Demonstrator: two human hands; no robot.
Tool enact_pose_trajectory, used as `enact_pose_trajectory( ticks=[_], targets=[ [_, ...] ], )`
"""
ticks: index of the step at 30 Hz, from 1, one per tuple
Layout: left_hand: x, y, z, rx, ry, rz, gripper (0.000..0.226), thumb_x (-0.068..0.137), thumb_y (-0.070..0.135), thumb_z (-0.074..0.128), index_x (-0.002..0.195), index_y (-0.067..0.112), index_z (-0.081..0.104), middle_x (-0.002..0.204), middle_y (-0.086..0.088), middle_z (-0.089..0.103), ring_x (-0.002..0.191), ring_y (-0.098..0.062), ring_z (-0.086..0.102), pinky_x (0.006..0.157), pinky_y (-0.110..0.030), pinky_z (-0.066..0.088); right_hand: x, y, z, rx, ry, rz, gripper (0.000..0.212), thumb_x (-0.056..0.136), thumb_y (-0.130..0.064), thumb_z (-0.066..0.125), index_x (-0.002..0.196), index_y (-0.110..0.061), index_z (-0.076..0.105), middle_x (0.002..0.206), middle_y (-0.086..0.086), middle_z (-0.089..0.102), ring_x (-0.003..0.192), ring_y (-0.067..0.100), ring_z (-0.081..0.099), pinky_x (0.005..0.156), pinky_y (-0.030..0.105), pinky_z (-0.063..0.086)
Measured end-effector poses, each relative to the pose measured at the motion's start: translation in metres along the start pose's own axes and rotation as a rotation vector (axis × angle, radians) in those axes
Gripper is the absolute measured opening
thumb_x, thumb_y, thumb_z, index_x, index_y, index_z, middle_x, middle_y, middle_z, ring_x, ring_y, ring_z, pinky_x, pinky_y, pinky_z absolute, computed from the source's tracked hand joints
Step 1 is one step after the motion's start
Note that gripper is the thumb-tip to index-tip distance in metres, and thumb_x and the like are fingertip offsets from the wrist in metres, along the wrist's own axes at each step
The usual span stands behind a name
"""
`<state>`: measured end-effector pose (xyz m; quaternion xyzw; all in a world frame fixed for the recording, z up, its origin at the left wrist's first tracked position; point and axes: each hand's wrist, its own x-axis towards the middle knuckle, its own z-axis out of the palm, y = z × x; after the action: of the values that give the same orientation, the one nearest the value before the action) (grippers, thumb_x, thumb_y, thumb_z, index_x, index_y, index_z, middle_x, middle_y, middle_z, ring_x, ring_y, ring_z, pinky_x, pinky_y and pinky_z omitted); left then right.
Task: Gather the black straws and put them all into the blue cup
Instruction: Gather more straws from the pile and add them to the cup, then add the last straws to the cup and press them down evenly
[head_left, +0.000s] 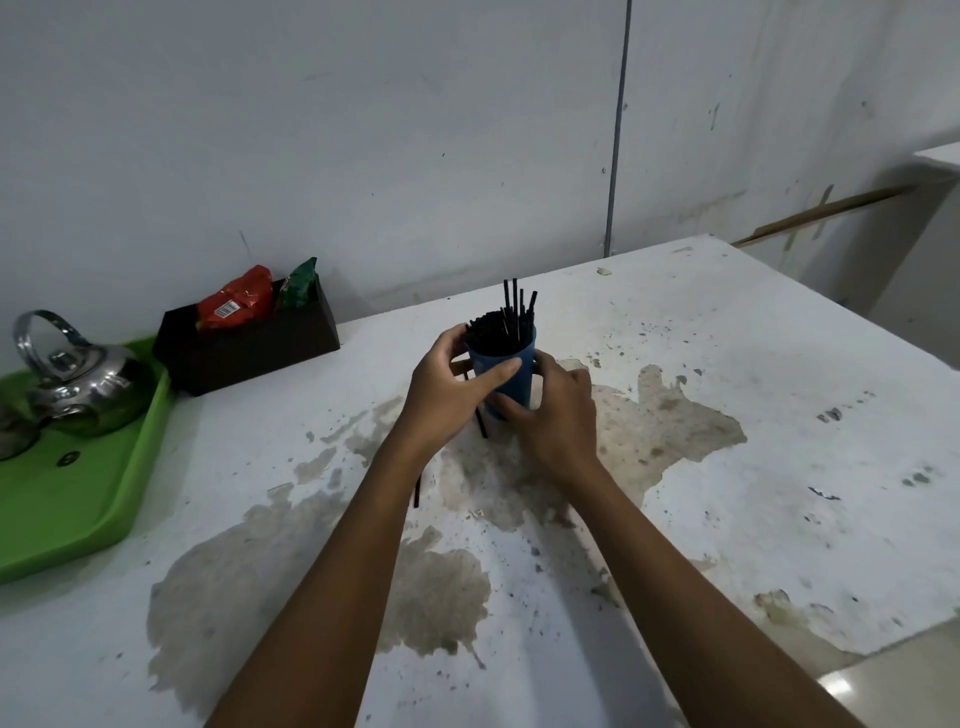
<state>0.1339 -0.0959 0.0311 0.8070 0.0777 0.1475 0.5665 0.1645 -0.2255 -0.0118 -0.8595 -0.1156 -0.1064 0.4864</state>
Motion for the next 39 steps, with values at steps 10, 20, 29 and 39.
enact_pose_trajectory(
  ticks=[10, 20, 29, 39],
  targets=[
    [-0.013, -0.003, -0.018, 0.133, -0.081, -0.034, 0.088, 0.070, 0.035, 0.087, 0.145, 0.017, 0.044, 0.135, 0.008, 0.058, 0.115, -0.011, 0.060, 0.088, -0.025, 0.053, -0.027, 0.006, -0.010, 0.073, 0.093, 0.062, 0.066, 0.073, -0.053, 0.076, 0.124, -0.016, 0.055, 0.111, -0.008, 0.059, 0.108, 0.015, 0.039, 0.066, 0.014, 0.033],
    [-0.054, -0.029, -0.080, 0.584, 0.271, -0.307, 0.028, 0.081, 0.038, 0.072, 0.105, 0.023, 0.072, 0.092, 0.004, 0.069, 0.096, -0.020, 0.067, 0.088, -0.031, 0.052, -0.056, -0.011, 0.025, -0.435, -0.131, -0.292, 0.022, 0.092, -0.017, 0.050, 0.111, -0.008, 0.059, 0.113, 0.007, 0.059, 0.093, 0.028, 0.058, 0.065, 0.036, 0.049],
    [-0.063, -0.034, -0.059, 0.866, 0.186, -0.335, 0.061, 0.064, 0.070, 0.074, 0.069, 0.010, 0.064, 0.059, 0.003, 0.060, 0.051, -0.011, 0.053, 0.042, -0.026, 0.033, -0.048, -0.015, 0.041, -0.538, -0.098, -0.270, 0.025, 0.094, -0.031, 0.053, 0.086, -0.014, 0.070, 0.081, 0.003, 0.069, 0.073, 0.026, 0.062, 0.058, 0.031, 0.041],
    [-0.043, -0.026, -0.061, 0.936, 0.052, -0.419, 0.056, 0.071, 0.059, 0.078, 0.071, 0.012, 0.047, 0.069, -0.001, 0.054, 0.074, -0.022, 0.055, 0.058, -0.028, 0.034, -0.049, -0.023, 0.042, -0.325, -0.142, -0.080, 0.017, 0.090, -0.025, 0.065, 0.105, -0.019, 0.070, 0.096, 0.001, 0.072, 0.106, 0.027, 0.050, 0.082, 0.042, 0.045]
  ],
)
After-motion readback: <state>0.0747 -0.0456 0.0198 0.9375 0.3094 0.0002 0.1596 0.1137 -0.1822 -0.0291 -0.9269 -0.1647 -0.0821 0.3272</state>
